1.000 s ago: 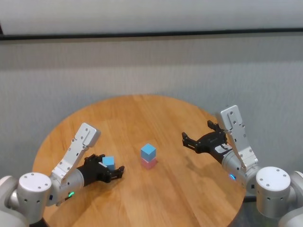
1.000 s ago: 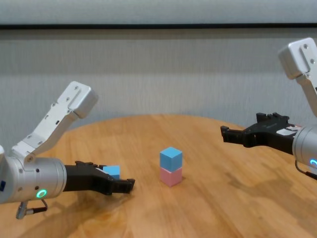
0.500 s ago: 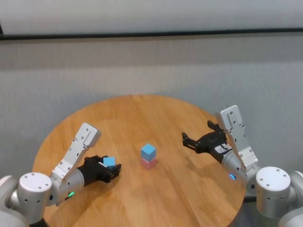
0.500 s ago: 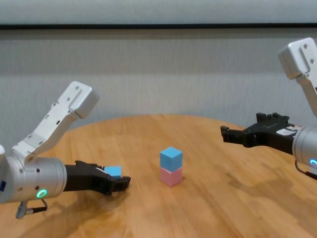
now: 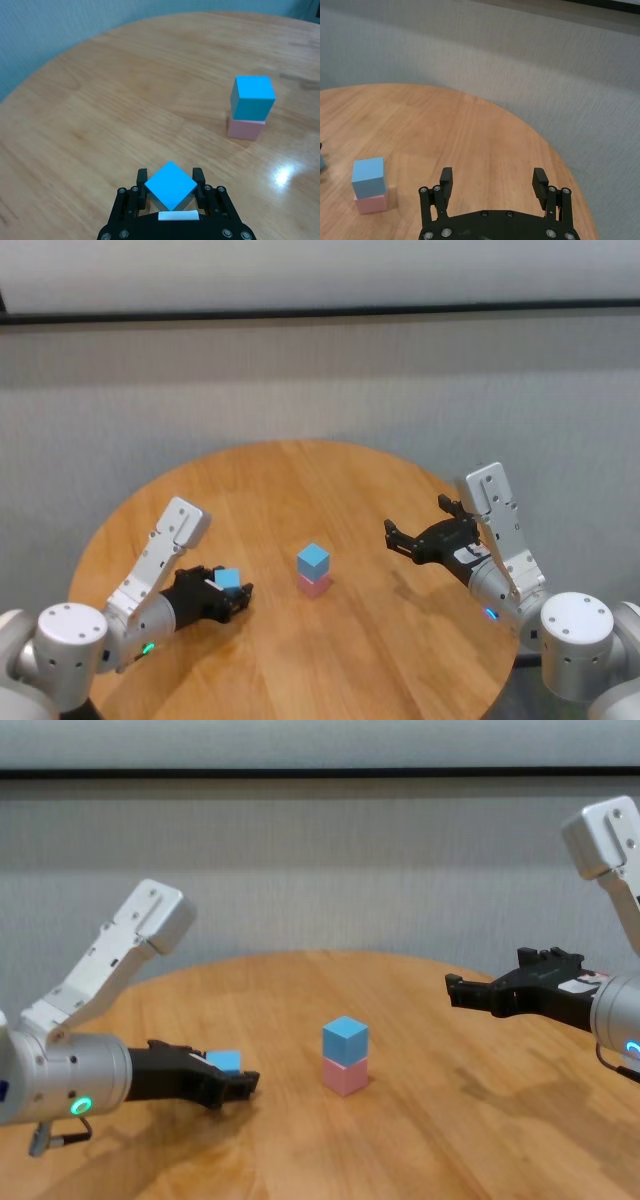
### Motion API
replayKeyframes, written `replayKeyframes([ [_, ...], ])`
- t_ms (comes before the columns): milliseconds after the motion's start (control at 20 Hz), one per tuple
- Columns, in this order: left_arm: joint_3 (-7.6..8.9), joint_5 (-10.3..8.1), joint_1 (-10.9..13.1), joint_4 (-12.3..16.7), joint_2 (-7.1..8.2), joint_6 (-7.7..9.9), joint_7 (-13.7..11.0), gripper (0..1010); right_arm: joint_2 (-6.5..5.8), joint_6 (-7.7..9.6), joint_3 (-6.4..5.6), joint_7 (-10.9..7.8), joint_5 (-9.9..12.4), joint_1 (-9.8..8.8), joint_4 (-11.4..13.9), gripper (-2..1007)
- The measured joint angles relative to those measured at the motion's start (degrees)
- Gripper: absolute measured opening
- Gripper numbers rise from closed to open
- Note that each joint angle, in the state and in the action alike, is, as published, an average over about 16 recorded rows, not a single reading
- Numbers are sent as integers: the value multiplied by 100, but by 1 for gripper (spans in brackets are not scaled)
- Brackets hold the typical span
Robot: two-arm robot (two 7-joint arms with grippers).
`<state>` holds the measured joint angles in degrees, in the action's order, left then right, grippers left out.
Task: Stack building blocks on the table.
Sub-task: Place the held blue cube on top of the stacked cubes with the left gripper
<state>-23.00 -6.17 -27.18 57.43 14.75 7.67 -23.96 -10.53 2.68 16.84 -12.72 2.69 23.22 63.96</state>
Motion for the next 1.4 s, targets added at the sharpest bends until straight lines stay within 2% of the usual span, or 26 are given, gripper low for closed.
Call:
replayKeyframes([
  [200, 15, 34, 90, 355, 114, 78, 8, 567, 0, 0, 0, 0, 0, 0, 0, 1005],
  [600, 8, 80, 312, 1391, 403, 316, -64, 567, 0, 0, 0, 0, 0, 0, 0, 1004],
  [800, -40, 40, 358, 1798, 474, 408, -168, 567, 0, 0, 0, 0, 0, 0, 0, 1004],
  [1050, -160, -40, 301, 2002, 440, 468, -272, 567, 0, 0, 0, 0, 0, 0, 0, 1004],
  [1400, -423, -40, 93, 1868, 287, 396, -328, 567, 0, 0, 0, 0, 0, 0, 0, 1004],
])
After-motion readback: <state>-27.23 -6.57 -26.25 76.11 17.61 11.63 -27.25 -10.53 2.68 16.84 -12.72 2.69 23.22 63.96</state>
